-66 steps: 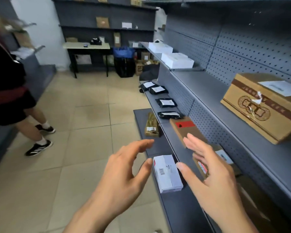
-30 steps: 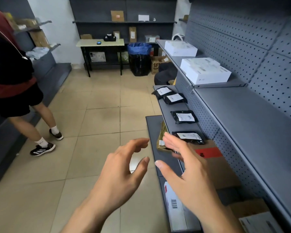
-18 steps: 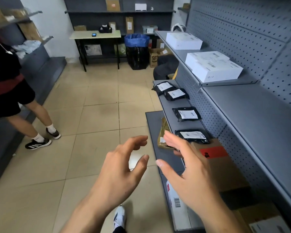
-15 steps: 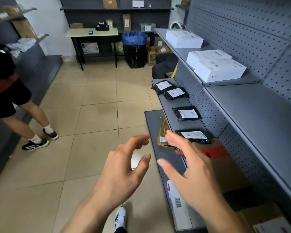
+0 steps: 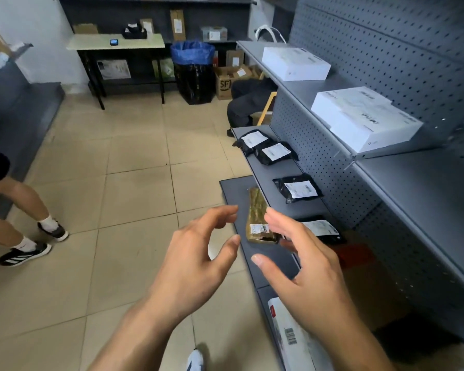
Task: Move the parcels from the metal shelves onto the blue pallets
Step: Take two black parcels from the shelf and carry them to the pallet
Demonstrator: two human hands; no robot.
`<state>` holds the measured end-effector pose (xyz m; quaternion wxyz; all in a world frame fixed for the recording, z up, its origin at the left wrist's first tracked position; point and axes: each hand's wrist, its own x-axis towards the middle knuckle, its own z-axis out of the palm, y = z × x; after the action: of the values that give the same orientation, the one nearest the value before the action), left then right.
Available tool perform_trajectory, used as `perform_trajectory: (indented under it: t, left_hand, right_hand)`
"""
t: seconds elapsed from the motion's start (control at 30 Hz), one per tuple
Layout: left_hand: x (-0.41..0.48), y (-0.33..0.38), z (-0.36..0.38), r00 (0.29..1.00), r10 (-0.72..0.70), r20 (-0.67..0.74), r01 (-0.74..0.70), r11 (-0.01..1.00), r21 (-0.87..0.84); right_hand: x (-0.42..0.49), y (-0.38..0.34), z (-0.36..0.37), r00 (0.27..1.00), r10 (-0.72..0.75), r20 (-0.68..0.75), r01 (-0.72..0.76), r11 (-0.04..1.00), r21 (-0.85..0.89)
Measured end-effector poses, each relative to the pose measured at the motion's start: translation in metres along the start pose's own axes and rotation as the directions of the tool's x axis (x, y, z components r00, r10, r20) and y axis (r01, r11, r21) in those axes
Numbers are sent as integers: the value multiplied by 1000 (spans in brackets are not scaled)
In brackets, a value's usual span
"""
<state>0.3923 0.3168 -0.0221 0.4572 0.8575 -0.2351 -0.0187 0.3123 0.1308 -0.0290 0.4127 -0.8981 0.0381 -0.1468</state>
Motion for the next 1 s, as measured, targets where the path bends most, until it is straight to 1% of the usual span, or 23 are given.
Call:
perform_trajectory:
  t: [0.13,0.3,0.5,0.6,0.73,1.0]
  left_hand:
    - [24,-22,-16,1000,0,27,1,1000,-16]
    - [54,-49,-34,998,-18,61,22,998,-55]
    - [80,-82,-62,998,-37,58,42,996,-76]
    - [88,-100,-76,997,-49,63,53,996,-73]
    - [98,-124,-90,995,-67,77,72,996,-62]
    - [121,-147,-98,992,-82,94,86,995,-42]
  right_hand:
    - [27,-7,19,999,36,8,-36,999,-12]
    - [61,-14,42,1000,30,4,-30,1000,-8]
    - [97,-21,72,998,60,25,-59,998,-32]
    - [112,-24,84,996,84,39,-83,996,-24]
    - [129,-21,96,995,100,5,-99,995,-4]
    - [156,-16,117,990,132,52,-132,991,7]
